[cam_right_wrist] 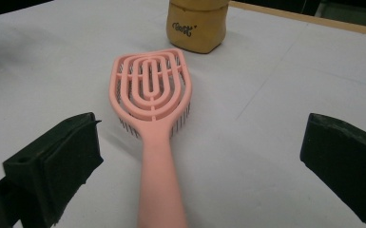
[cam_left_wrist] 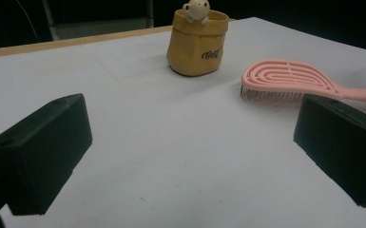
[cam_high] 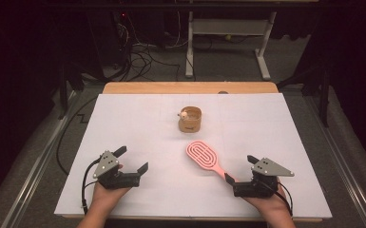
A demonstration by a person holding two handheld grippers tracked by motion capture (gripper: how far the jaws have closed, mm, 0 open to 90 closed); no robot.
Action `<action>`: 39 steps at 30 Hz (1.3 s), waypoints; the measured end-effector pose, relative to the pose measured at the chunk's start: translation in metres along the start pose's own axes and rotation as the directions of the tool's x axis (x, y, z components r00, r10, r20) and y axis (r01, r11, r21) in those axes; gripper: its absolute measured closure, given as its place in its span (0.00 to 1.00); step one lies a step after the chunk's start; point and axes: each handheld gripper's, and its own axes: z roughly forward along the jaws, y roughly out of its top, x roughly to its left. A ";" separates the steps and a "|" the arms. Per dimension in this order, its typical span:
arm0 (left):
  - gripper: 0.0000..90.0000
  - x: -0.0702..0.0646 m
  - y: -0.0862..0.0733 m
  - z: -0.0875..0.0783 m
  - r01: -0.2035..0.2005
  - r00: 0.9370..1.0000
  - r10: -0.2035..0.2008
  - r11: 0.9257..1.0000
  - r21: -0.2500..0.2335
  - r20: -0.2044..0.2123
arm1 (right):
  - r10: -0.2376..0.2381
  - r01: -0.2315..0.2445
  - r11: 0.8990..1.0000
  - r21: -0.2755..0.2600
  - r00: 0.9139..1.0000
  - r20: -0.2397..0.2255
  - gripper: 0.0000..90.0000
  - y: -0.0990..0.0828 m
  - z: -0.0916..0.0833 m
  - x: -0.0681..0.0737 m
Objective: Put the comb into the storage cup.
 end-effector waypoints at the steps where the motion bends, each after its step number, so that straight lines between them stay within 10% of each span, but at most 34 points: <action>1: 0.00 0.000 0.000 0.000 0.000 1.000 0.000 1.000 0.002 0.003 | 0.002 -0.002 1.000 0.005 1.000 0.003 0.00 0.003 0.001 0.000; 27: 0.00 0.001 0.001 -0.001 -0.003 1.000 0.003 1.000 -0.020 0.007 | -0.071 0.080 0.974 0.210 0.996 -0.053 0.00 0.052 0.047 0.014; 39: 0.00 0.002 0.001 -0.001 -0.003 1.000 0.004 1.000 -0.026 0.006 | -0.122 0.140 0.943 0.303 0.990 -0.076 0.00 0.063 0.077 0.024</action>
